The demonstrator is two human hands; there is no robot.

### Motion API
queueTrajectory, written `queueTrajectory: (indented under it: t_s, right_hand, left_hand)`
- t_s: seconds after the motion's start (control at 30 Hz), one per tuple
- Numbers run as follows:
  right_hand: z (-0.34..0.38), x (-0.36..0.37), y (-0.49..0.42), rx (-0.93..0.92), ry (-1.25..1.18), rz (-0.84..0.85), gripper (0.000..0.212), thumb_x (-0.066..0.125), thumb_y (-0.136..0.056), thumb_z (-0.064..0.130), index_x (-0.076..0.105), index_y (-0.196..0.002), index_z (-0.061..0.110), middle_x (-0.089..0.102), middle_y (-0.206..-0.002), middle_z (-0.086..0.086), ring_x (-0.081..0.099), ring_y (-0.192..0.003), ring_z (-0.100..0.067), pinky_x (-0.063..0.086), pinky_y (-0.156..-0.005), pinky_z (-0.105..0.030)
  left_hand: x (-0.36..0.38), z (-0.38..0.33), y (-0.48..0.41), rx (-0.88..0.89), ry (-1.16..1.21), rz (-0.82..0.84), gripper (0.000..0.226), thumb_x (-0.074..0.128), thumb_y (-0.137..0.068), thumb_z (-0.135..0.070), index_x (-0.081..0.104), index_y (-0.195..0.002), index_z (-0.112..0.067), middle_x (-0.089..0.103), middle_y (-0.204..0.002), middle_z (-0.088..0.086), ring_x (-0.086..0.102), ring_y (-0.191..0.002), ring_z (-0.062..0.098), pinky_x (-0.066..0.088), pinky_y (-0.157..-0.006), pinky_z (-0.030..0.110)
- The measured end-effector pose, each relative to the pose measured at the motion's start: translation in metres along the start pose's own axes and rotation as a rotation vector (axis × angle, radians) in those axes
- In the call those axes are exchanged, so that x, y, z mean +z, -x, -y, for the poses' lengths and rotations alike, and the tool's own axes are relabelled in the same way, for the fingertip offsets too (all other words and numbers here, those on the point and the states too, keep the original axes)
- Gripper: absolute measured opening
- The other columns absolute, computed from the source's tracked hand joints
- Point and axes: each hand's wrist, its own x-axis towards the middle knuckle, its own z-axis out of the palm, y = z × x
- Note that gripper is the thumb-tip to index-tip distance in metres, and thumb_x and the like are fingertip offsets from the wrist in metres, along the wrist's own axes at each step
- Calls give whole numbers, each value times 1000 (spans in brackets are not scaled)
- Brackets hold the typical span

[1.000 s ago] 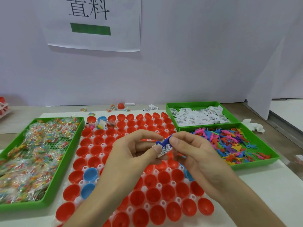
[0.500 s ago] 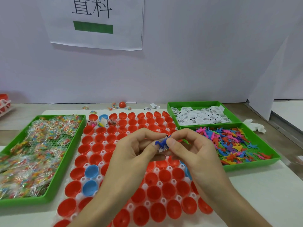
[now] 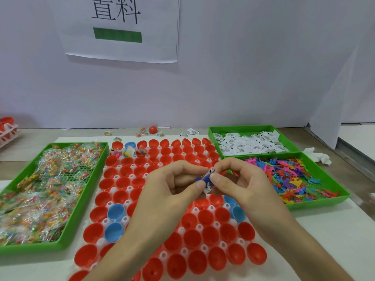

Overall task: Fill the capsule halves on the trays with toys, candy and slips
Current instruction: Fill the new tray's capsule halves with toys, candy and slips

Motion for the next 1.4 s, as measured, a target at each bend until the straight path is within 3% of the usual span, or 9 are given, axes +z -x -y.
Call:
queueTrajectory:
  t_s: [0.1, 0.17, 0.3, 0.47, 0.6, 0.93, 1.27, 1.4]
  right_hand:
    - [-2, 2, -1, -23, -5, -9, 18, 75, -84, 23, 67, -100, 18, 70, -90, 3, 70, -73, -17, 59, -73, -33]
    - [-3, 2, -1, -46, 24, 25, 17, 74, -86, 29, 70, -101, 26, 71, -92, 7, 71, -75, -16, 58, -74, -30]
    - [-4, 7, 1, -192, 105, -36, 8, 68, -86, 19, 74, -90, 22, 74, -86, 6, 71, -80, -11, 56, -73, -21]
    - [-5, 10, 3, -188, 45, -64, 10, 71, -89, 7, 73, -88, 17, 75, -85, 2, 72, -78, -14, 57, -72, -22]
    - [-2, 11, 4, -141, -7, -54, 12, 67, -80, 25, 75, -89, 24, 76, -84, -4, 73, -75, -18, 58, -72, -24]
    - [0, 4, 2, -40, -91, -14, 16, 71, -76, 23, 78, -90, 19, 77, -88, -11, 76, -79, -30, 62, -79, -34]
    - [3, 2, 2, -67, -6, -34, 11, 74, -76, 22, 79, -86, 24, 77, -85, -7, 76, -78, -24, 61, -73, -29]
    - [2, 1, 2, -144, 104, -71, 14, 74, -83, 14, 79, -86, 27, 76, -86, -1, 74, -80, -19, 60, -74, -30]
  left_hand:
    - [-2, -3, 0, 26, -42, -1, 24, 67, -90, 0, 72, -100, -22, 79, -85, -2, 76, -81, 14, 57, -74, 18]
    - [-2, -4, 0, 43, -63, -3, 27, 67, -91, 0, 67, -105, -23, 79, -85, -4, 76, -81, 12, 57, -74, 17]
    - [-1, -4, 0, 26, -39, -22, 28, 69, -89, 0, 64, -107, -21, 79, -84, -3, 76, -81, 12, 56, -73, 16]
    - [-2, -6, -1, 12, 0, 5, 29, 76, -82, 2, 69, -100, -19, 79, -84, 0, 76, -79, 12, 55, -71, 15]
    - [-3, -5, 0, 27, -13, 4, 28, 69, -88, 6, 68, -102, -18, 79, -86, 0, 76, -82, 15, 58, -77, 20]
    - [-4, -6, -2, 36, -37, 7, 27, 58, -94, 9, 70, -101, -15, 79, -86, 0, 76, -79, 15, 57, -71, 18]
    - [-1, -4, 1, 18, -5, -5, 27, 55, -97, 3, 69, -102, -19, 78, -81, 3, 76, -77, 15, 56, -70, 17]
    - [2, -3, 0, -6, 49, 0, 16, 61, -96, -17, 67, -109, -24, 79, -85, 0, 76, -82, 14, 57, -74, 17]
